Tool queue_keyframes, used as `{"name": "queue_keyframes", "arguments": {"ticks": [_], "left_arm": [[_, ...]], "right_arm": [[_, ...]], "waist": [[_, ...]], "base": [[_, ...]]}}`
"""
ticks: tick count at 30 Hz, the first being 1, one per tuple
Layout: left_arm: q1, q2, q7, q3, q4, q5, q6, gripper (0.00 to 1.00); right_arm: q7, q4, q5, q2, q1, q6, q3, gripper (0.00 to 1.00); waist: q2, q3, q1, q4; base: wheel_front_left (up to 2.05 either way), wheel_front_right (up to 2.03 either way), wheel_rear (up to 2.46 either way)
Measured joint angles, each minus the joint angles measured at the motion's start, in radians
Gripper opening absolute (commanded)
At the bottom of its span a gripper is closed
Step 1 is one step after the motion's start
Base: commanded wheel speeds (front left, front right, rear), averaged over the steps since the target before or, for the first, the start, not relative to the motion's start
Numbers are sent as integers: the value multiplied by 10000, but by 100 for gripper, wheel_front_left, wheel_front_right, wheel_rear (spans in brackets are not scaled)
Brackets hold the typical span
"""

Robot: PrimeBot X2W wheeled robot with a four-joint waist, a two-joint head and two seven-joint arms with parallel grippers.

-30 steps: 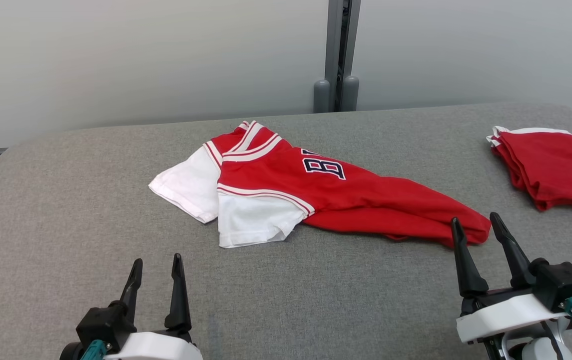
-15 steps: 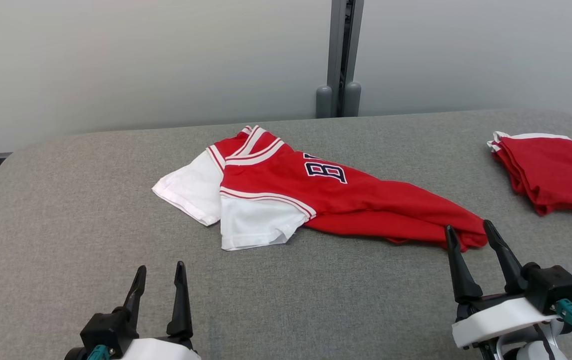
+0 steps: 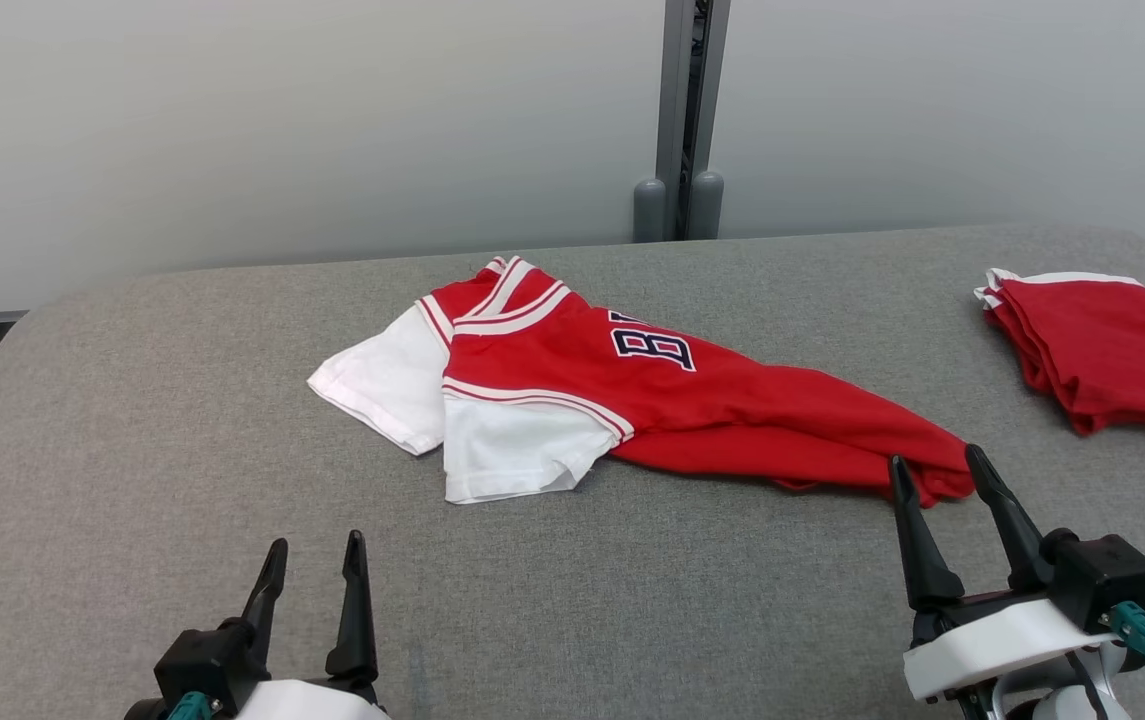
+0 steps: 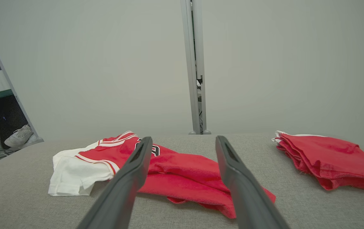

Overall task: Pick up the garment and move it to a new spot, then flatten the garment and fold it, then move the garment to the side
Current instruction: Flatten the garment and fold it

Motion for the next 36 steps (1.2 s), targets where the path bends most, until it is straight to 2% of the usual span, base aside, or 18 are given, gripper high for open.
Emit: {"name": "queue_keyframes", "arguments": {"ticks": [15,19,24,31,36], "left_arm": [[-286,2,69,159,385,276,-236,100],[-1154,61,788,-146,1057,282,-516,100],[-2322,-190,1593,-512,2073,-150,-972,100],[-3660,-362,1850,-265,3816,-1003,-1131,100],[-4409,-345,1818,-90,4964,-1220,-1281,100]], "right_arm": [[-8,-27,0,2,-6,0,13,100],[-8,-36,-2,2,-124,0,84,100],[-8,-35,0,2,-369,0,219,100],[-10,-94,13,0,-791,0,268,100],[-10,-151,23,0,-961,0,188,100]], "waist": [[0,183,0,-51],[0,432,0,-132],[0,837,0,-362],[0,1510,0,-929],[0,2020,0,-1342]], "base": [[0,0,0],[0,0,0],[0,0,0],[0,0,0],[0,0,0]]}}
